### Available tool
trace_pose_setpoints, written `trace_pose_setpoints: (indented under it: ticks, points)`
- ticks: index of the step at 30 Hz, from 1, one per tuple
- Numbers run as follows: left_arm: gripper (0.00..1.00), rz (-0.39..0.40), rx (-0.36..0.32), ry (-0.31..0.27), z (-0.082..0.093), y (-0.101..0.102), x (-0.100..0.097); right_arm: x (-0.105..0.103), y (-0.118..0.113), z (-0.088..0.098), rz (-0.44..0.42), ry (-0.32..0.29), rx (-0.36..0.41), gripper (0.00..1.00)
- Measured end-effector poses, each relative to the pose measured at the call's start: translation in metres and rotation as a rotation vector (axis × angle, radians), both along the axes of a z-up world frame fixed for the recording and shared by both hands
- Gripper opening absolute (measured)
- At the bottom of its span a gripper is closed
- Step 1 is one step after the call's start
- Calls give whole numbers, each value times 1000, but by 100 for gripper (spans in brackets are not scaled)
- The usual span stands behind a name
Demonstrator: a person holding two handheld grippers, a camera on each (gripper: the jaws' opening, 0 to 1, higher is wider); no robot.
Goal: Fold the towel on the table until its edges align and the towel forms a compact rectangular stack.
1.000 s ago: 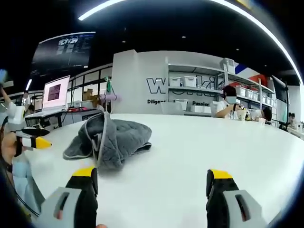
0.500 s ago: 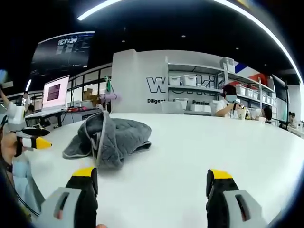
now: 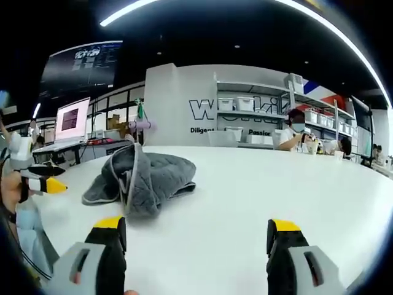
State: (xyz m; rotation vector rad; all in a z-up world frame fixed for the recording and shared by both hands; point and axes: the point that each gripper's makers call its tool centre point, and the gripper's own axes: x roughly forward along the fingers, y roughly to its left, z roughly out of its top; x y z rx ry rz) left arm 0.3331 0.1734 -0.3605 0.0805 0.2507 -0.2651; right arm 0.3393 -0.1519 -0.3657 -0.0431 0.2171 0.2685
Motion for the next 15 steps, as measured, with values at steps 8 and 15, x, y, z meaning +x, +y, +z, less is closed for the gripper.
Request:
trace_pose_setpoints:
  ticks: [8,15]
  points:
    - [99,-54,40,23,-6,-15,2,-5,0,5,-5,-14,-1,99]
    - [98,-169,104,40,-15,-46,9,-9,-2,8,-17,-22,-1,99]
